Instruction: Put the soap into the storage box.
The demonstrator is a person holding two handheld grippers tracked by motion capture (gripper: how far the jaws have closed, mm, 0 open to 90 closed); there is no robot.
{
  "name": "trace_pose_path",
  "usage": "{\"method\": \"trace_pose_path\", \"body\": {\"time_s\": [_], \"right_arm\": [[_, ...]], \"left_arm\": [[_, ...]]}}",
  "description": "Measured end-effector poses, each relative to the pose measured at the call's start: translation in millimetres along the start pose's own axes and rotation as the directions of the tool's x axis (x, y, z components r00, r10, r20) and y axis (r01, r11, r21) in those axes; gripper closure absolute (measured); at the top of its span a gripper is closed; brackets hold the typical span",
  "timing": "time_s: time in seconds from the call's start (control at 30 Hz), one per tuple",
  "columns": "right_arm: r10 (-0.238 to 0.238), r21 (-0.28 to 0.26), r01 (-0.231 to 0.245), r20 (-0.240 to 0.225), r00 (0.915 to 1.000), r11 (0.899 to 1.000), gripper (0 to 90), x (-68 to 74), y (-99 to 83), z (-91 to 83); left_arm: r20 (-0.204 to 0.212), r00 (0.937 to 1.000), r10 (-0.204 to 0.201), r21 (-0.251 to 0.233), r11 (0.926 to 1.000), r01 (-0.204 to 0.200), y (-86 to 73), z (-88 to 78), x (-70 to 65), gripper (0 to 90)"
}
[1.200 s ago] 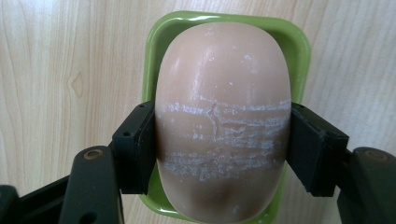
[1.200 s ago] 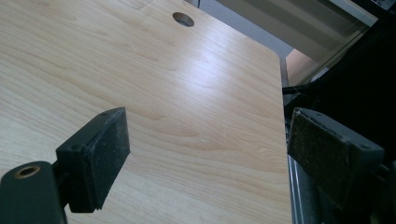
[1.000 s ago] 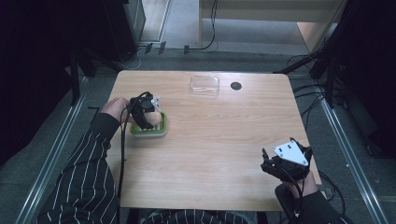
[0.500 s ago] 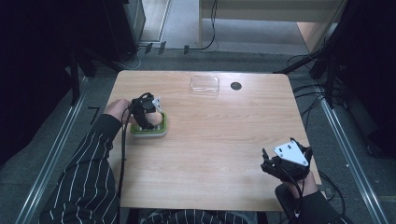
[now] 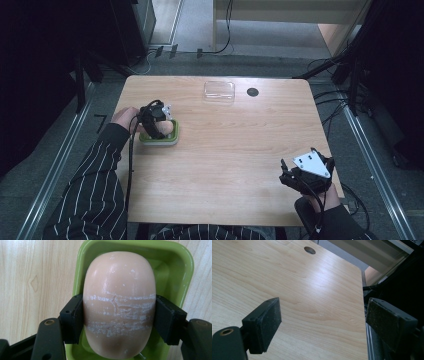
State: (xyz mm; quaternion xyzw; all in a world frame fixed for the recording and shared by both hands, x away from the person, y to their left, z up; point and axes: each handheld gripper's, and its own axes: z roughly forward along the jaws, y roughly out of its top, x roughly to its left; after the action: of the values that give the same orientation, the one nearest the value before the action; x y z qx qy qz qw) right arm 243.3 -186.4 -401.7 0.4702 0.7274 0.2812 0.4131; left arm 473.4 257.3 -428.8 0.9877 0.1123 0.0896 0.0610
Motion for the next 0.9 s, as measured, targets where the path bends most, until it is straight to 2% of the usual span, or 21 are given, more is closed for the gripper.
{"method": "trace_pose_path", "body": {"time_s": [0.27,0.6,0.7,0.77,0.9], "right_arm": [[-0.002,-0.001,0.002,0.001,1.0,1.0,13.8,-0.4,-0.3,-0.1],[0.001,0.002,-0.001,0.001,1.0,1.0,13.8,-0.9,-0.4,1.3],[0.002,0.001,-0.002,-0.002,1.0,1.0,13.8,-1.7,-1.0,2.1],[0.008,0.001,-0.008,-0.003,1.0,1.0,13.8,-2.7,-1.4,2.8],[0.005,0.006,-0.005,-0.007,1.0,1.0,13.8,-3.1,-1.3,4.4]], "left_arm": [[-0.014,0.9998,-0.011,0.002,0.9999,0.011,-0.8,-0.7,0.4,30.9],[-0.027,0.9996,-0.006,0.004,1.0,0.006,-0.6,-1.3,0.2,26.4],[-0.035,0.9993,-0.01,-0.01,0.9999,0.01,-1.6,-2.3,0.8,23.8],[-0.056,0.9983,-0.018,-0.002,0.9998,0.018,-1.4,-2.6,1.0,19.8],[-0.062,0.9979,-0.018,0.012,0.9998,0.018,-1.7,-1.3,2.4,14.0]]}}
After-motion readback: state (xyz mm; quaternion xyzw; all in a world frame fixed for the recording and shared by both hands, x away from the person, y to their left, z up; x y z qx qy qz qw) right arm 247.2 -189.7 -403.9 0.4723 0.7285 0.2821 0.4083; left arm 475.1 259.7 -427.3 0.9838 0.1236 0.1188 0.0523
